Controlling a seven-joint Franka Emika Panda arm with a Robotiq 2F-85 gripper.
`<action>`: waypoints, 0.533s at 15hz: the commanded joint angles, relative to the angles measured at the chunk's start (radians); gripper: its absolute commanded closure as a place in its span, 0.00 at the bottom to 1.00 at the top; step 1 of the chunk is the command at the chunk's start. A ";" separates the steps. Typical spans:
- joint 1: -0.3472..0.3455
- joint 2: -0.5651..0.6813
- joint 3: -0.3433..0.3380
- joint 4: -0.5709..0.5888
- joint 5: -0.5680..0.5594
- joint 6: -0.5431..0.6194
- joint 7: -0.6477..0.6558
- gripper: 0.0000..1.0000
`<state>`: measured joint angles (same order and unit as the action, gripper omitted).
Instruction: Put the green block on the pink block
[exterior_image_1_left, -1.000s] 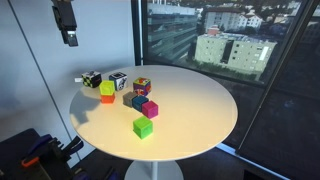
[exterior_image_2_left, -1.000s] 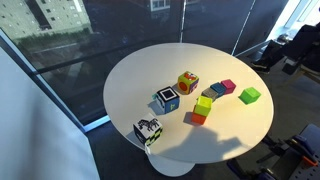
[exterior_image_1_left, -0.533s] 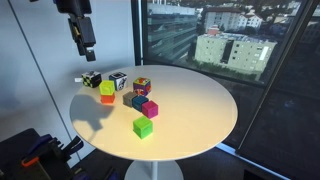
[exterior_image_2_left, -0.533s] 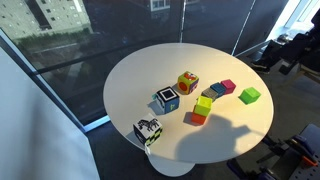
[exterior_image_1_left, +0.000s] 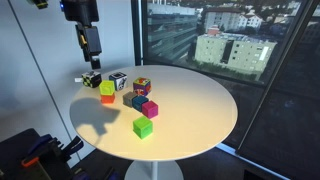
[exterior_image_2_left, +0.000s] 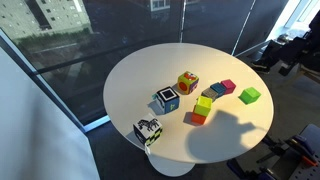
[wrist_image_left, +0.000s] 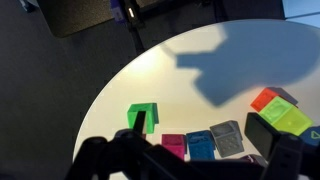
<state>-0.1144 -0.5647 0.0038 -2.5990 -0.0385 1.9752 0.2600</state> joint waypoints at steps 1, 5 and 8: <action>-0.001 0.000 0.001 0.001 0.001 -0.002 -0.001 0.00; -0.001 0.000 0.001 0.001 0.001 -0.002 -0.001 0.00; -0.011 0.022 -0.015 0.003 -0.006 0.017 -0.017 0.00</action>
<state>-0.1147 -0.5615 0.0032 -2.5990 -0.0385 1.9752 0.2601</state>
